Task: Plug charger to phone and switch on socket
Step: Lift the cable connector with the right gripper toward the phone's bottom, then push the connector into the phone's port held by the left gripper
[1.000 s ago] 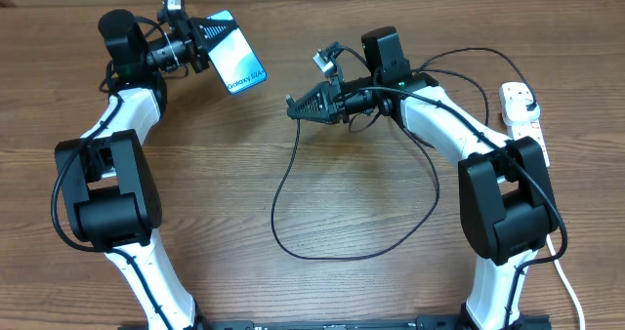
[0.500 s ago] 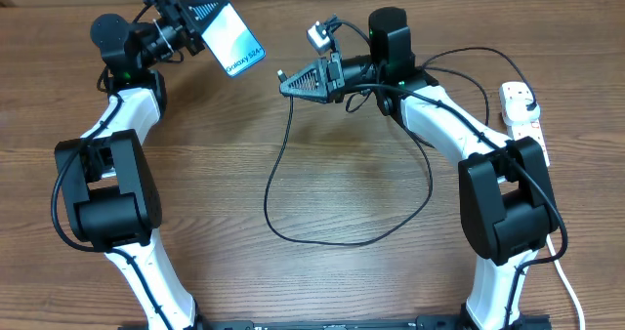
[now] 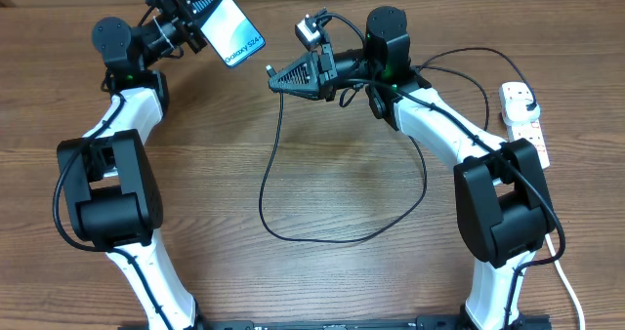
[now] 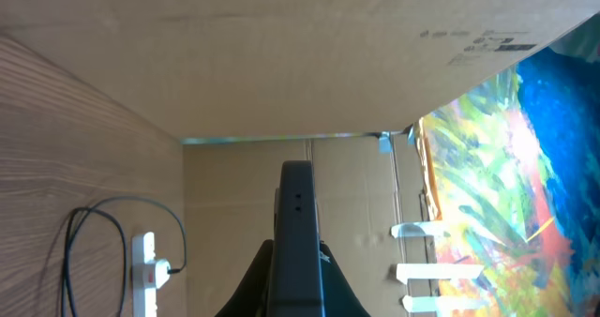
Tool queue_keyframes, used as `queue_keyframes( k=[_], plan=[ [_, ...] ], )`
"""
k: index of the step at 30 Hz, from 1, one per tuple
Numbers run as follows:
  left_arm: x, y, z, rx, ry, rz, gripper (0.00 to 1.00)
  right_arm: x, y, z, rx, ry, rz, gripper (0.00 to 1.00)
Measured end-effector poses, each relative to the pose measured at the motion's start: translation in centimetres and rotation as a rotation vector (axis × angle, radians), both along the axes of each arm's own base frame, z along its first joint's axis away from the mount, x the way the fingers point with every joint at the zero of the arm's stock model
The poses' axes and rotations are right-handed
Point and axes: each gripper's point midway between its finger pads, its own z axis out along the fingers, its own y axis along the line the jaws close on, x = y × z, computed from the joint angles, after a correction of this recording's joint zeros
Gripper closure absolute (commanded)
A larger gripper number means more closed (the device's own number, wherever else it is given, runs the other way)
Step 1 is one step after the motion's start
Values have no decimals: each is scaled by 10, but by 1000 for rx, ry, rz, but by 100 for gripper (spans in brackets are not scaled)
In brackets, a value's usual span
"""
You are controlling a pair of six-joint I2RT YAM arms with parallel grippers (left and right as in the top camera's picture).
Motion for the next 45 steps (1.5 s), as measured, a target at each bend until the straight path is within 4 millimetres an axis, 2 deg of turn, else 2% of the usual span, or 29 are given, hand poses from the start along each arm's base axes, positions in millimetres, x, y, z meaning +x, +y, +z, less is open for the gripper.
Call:
queue_keyframes(
  k=[14,24,45],
  plan=[
    [-1,-11,0,-4,4,-17,96,-2,8,1,-12,72,-5,96],
    [-5,-29,0,0,0,-53,96,-3,8,2,-9,68,-5,96],
    [-8,-32,-1,-11,32,-81,96,-1,8,3,-4,58,-16,96]
  ],
)
